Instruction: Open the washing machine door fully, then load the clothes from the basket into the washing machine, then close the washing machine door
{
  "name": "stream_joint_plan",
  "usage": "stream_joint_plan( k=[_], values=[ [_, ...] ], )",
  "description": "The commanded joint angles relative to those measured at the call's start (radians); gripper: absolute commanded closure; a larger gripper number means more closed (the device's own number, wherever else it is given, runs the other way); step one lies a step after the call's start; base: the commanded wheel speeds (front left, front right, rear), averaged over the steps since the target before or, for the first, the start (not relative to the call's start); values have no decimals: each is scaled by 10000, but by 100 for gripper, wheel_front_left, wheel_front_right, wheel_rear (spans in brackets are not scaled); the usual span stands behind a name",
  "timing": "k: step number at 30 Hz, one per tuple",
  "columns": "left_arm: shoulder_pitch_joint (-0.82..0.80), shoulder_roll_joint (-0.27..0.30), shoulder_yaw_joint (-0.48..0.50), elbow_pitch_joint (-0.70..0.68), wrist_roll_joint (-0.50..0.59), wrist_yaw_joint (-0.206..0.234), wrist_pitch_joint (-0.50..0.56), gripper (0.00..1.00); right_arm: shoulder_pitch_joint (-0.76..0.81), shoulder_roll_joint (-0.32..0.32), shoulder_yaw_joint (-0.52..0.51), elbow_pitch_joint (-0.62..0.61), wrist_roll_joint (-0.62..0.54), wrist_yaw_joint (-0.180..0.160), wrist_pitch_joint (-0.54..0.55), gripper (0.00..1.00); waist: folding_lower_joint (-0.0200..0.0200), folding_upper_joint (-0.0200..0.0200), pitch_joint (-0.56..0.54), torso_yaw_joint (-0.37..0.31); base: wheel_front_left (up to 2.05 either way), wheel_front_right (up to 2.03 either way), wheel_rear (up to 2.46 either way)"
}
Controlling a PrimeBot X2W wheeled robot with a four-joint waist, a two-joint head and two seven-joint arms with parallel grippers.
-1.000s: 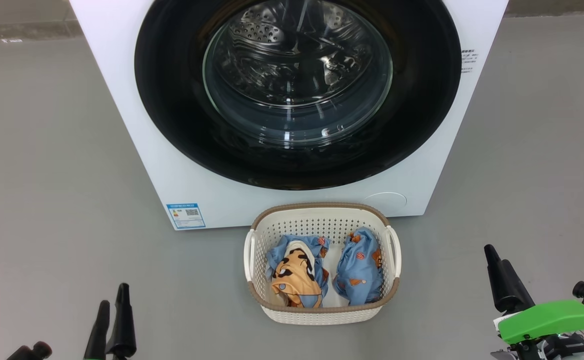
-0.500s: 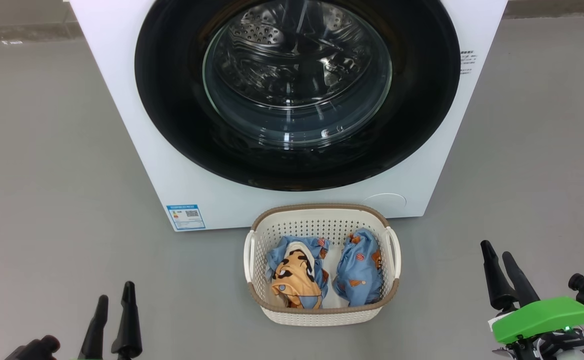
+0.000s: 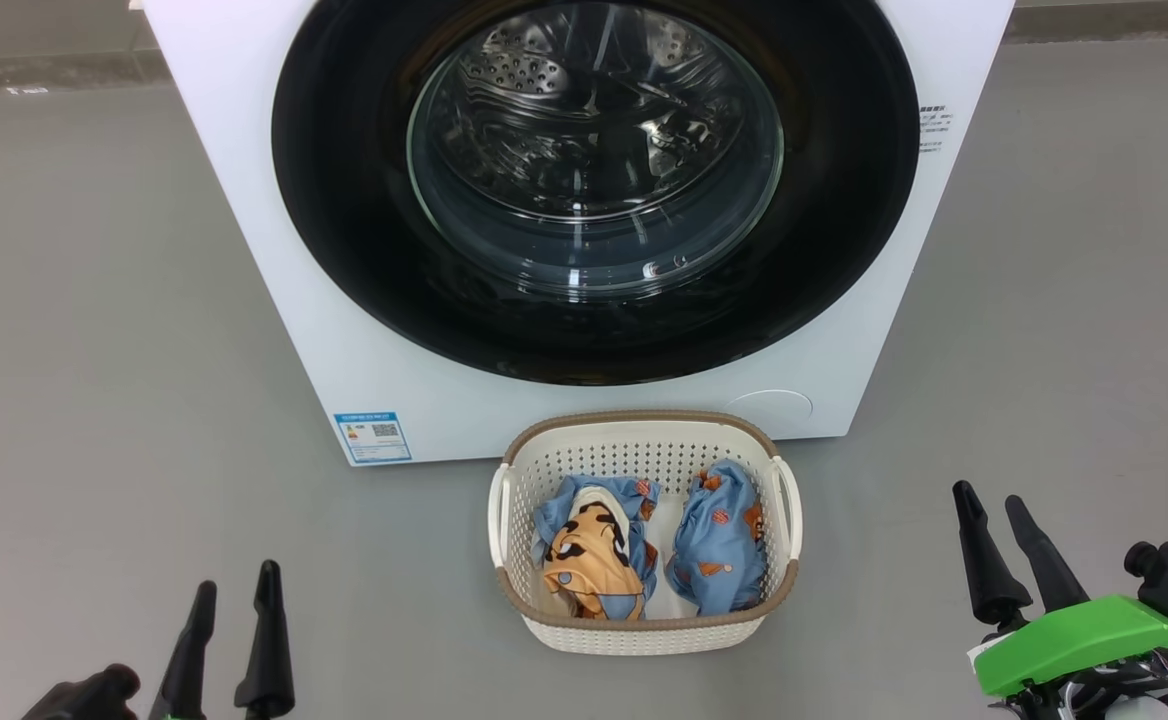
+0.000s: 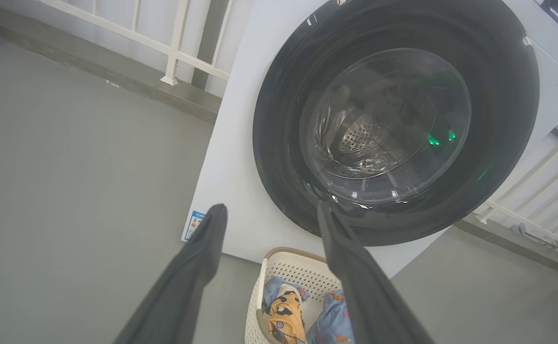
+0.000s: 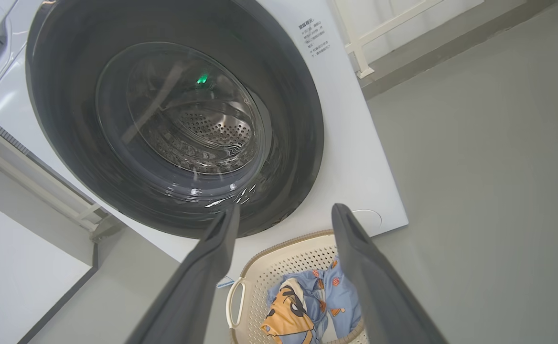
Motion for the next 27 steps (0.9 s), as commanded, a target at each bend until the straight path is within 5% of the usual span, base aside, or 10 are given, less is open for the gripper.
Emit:
stream_joint_plan(
  k=[1, 27],
  values=[
    [-264, 215, 215, -298, 347, -48, -149, 0, -424, -248, 196, -280, -339, 47, -200, 0, 0, 0, -1, 4, 0, 0, 0],
    [-321, 372, 123, -284, 3044, -64, -882, 0, -381, -631, 506, -262, -2591, 55, -934, 0, 0, 0, -32, -16, 0, 0, 0]
  ],
)
